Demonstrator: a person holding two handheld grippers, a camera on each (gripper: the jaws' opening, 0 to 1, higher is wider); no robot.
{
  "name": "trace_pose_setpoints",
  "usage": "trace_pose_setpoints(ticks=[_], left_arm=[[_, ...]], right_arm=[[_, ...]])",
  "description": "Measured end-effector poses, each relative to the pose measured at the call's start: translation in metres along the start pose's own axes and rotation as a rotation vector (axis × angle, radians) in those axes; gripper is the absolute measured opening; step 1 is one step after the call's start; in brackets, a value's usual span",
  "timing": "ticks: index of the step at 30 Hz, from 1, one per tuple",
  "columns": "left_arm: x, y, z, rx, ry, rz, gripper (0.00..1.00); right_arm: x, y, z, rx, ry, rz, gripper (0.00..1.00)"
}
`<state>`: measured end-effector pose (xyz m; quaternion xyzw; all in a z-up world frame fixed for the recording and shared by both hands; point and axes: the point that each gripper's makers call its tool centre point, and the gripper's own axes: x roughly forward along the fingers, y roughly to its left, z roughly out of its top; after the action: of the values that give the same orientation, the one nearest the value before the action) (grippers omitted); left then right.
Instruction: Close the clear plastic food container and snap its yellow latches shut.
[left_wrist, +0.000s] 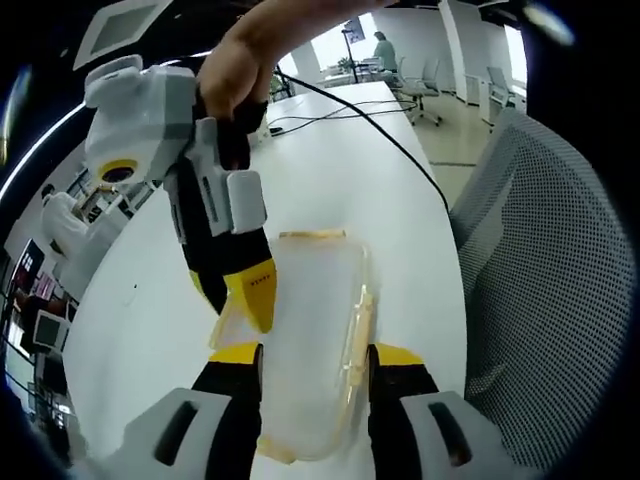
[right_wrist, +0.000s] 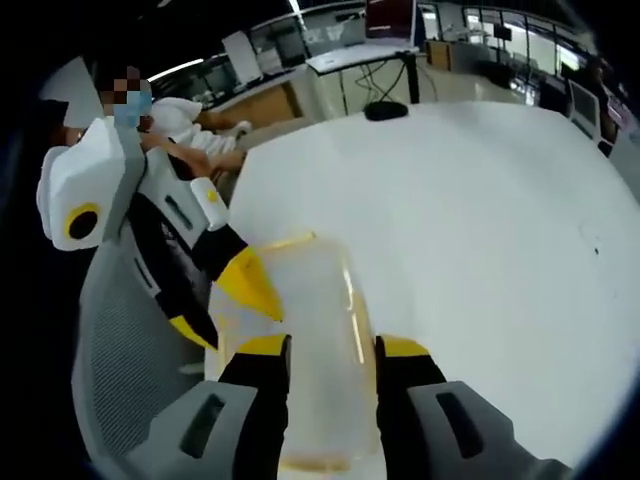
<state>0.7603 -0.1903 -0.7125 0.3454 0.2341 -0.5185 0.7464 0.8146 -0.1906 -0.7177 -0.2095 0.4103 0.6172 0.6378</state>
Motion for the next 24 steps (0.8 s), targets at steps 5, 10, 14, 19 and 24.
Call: trace_pose_setpoints(ticks=[5, 10, 14, 19, 24], left_arm=[[-0.009, 0.005, -0.001, -0.044, -0.015, 0.008, 0.37], [-0.016, 0.011, -0.004, -0.083, -0.022, 0.024, 0.39], [-0.019, 0.016, -0.009, -0.116, -0.018, 0.036, 0.42], [-0.022, 0.023, -0.013, -0.153, -0.019, 0.055, 0.44], [-0.025, 0.031, -0.020, -0.210, -0.021, 0.071, 0.47]], right_arm=[[-0.008, 0.002, 0.006, 0.013, -0.046, -0.030, 0.31], [-0.017, 0.004, 0.005, 0.008, -0.065, -0.062, 0.33], [-0.025, 0.005, 0.002, 0.016, -0.088, -0.101, 0.36], [-0.033, 0.005, -0.006, 0.032, -0.106, -0.148, 0.43], [-0.040, 0.009, -0.019, 0.048, -0.112, -0.198, 0.47]])
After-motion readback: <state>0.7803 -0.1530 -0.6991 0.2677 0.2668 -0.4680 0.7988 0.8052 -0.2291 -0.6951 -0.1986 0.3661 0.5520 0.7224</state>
